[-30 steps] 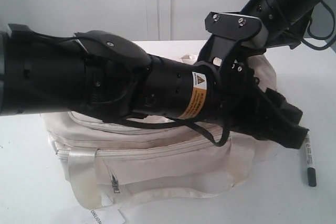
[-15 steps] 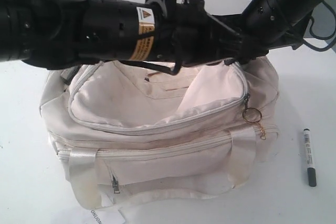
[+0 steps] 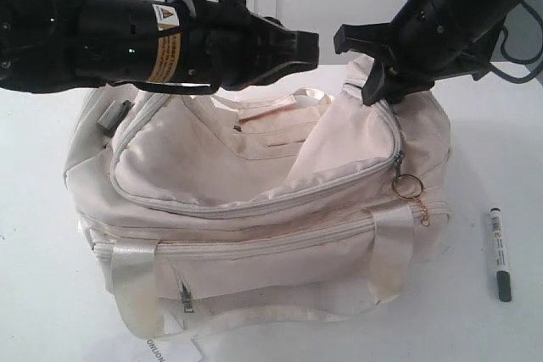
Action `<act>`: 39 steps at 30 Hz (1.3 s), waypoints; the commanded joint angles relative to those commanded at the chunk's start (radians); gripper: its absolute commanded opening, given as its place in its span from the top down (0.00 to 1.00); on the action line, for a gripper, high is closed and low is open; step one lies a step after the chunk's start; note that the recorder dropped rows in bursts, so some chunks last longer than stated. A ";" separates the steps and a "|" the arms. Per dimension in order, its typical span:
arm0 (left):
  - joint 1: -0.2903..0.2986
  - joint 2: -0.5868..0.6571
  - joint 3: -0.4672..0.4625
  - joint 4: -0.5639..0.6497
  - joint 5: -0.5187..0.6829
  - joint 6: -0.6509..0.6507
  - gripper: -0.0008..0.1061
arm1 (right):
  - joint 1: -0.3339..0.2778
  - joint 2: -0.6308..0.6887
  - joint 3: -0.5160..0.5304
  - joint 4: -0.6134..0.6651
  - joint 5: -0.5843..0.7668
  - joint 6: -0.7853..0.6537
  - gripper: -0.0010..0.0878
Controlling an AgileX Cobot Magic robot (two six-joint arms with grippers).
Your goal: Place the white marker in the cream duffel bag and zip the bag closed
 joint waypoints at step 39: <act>0.147 -0.015 -0.143 -1.649 1.322 2.081 0.99 | 0.000 0.000 0.000 -0.021 -0.043 0.010 0.99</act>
